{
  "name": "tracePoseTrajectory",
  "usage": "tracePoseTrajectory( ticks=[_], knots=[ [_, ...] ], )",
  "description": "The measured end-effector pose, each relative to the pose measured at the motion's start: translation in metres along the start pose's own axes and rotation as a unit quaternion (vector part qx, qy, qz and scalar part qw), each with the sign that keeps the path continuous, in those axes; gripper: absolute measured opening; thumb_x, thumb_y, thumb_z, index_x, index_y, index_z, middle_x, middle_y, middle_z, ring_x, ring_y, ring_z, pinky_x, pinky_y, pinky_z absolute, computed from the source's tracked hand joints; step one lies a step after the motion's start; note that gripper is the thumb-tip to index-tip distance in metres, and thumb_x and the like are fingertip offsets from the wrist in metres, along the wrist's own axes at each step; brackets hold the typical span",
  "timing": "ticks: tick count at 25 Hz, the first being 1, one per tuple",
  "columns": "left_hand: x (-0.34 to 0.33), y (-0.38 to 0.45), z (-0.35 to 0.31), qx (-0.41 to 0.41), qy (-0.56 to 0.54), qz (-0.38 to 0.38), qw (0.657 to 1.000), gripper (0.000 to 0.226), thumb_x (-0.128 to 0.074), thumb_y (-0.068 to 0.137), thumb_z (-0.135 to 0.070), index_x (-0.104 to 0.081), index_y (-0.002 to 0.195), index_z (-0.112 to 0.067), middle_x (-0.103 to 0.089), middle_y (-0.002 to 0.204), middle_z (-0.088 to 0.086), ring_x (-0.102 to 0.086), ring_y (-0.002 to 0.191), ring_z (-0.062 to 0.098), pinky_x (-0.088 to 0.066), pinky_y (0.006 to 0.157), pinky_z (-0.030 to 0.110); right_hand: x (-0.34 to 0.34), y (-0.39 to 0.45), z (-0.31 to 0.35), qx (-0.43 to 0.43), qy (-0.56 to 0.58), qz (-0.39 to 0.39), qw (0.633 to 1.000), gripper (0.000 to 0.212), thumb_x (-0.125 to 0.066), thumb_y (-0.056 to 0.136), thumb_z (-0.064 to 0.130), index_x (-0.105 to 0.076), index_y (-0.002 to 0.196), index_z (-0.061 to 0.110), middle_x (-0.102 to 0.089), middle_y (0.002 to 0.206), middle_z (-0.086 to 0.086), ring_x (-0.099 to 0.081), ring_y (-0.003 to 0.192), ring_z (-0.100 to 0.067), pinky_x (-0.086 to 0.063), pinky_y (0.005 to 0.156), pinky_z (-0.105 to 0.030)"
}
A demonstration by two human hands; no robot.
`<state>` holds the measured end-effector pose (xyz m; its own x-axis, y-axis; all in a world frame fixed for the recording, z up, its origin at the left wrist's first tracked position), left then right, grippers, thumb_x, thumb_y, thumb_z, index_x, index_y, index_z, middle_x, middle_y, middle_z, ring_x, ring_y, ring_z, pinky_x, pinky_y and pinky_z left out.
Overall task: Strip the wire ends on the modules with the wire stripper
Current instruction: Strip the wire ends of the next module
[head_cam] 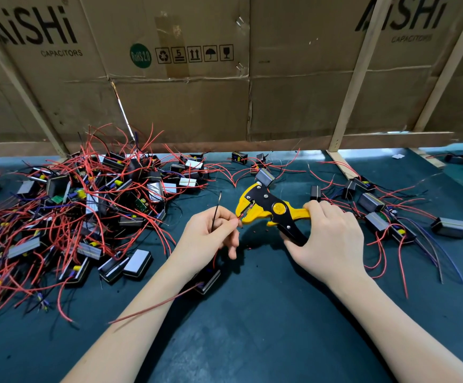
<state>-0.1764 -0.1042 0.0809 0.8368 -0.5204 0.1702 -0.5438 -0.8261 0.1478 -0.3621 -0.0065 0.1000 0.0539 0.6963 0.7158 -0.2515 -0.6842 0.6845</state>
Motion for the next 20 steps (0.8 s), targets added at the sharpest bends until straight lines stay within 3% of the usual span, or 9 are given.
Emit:
tracePoseTrajectory(
  ticks=[11, 20],
  knots=[
    [0.0, 0.001, 0.0024, 0.003, -0.016, 0.015, 1.0, 0.013, -0.049, 0.099, 0.0, -0.055, 0.087, 0.002, -0.062, 0.057, 0.004, -0.059, 0.042, 0.016, -0.038, 0.046, 0.012, 0.0033, -0.0012, 0.0031, 0.001, -0.016, -0.007, 1.0, 0.047, -0.089, 0.052, 0.039, -0.059, 0.073, 0.01, -0.055, 0.061, -0.003, -0.057, 0.055, -0.032, -0.033, 0.053, -0.027],
    [0.002, 0.0013, 0.0046, 0.0, 0.034, 0.026, 0.999, 0.013, -0.054, 0.098, -0.005, -0.056, 0.086, -0.001, -0.063, 0.059, 0.005, -0.061, 0.044, 0.022, -0.039, 0.047, 0.013, -0.0043, 0.0, 0.0026, 0.006, -0.017, 0.061, 0.998, 0.043, -0.085, 0.059, 0.038, -0.057, 0.072, 0.009, -0.057, 0.06, -0.007, -0.059, 0.057, -0.035, -0.027, 0.055, -0.028]
  ],
)
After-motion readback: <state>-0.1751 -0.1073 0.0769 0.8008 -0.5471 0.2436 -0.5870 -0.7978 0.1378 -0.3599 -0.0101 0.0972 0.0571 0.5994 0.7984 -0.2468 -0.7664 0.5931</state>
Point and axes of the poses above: each hand's wrist, its own y-axis towards the middle knuckle, its own x-axis out of the back of the hand, z = x × y, the point moved 6 cm from there along y, towards the middle knuckle
